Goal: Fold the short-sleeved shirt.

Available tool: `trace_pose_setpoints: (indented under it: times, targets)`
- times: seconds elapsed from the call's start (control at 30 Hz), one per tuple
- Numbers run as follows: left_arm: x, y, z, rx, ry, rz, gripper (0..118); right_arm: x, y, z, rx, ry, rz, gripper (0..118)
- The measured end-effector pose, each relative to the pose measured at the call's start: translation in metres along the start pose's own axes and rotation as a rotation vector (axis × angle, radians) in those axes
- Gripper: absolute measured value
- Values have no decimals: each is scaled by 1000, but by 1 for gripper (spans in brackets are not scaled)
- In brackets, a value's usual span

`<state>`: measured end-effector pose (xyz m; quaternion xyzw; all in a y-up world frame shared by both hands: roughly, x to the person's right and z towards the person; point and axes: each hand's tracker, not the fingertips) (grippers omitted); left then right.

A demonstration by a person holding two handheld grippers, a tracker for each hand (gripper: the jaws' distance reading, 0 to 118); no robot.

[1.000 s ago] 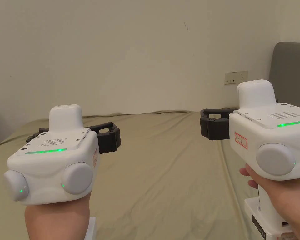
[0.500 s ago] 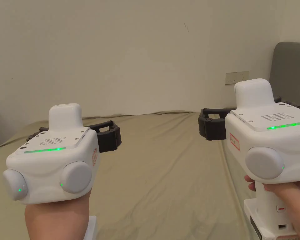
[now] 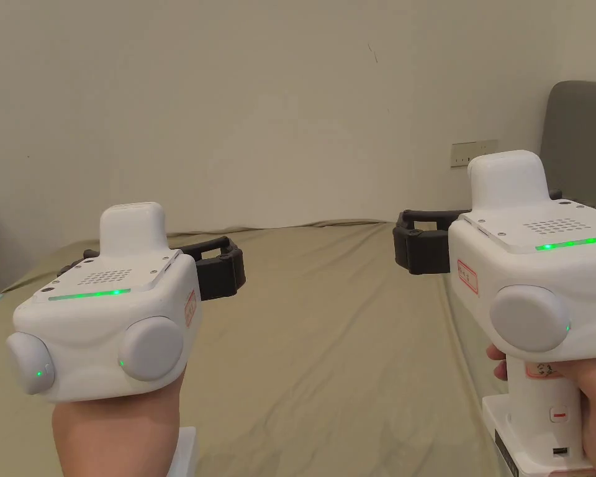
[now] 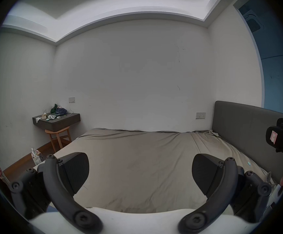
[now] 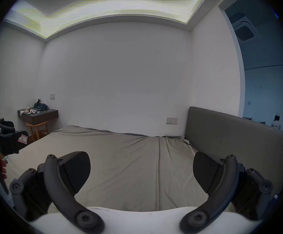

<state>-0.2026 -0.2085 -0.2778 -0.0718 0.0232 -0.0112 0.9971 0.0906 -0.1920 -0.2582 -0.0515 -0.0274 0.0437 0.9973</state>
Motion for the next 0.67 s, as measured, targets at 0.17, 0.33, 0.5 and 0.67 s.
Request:
trace_pose_setpoints:
  times: [0.17,0.33,0.5,0.67]
  targets:
    - [2,-1,1,-6,-4,-7,118,-2,-1,6,22,-1,8,118]
    - [3,-2,1,-13,-6,-8,118,0,1,4,7,-12,-24,118]
    - [2,-1,1,-14,-15,1,118,0,2,6,12,-40,-12,118]
    - [3,1,4,-12,-28,10,118,-1,2,3,-2,-27,-6,118]
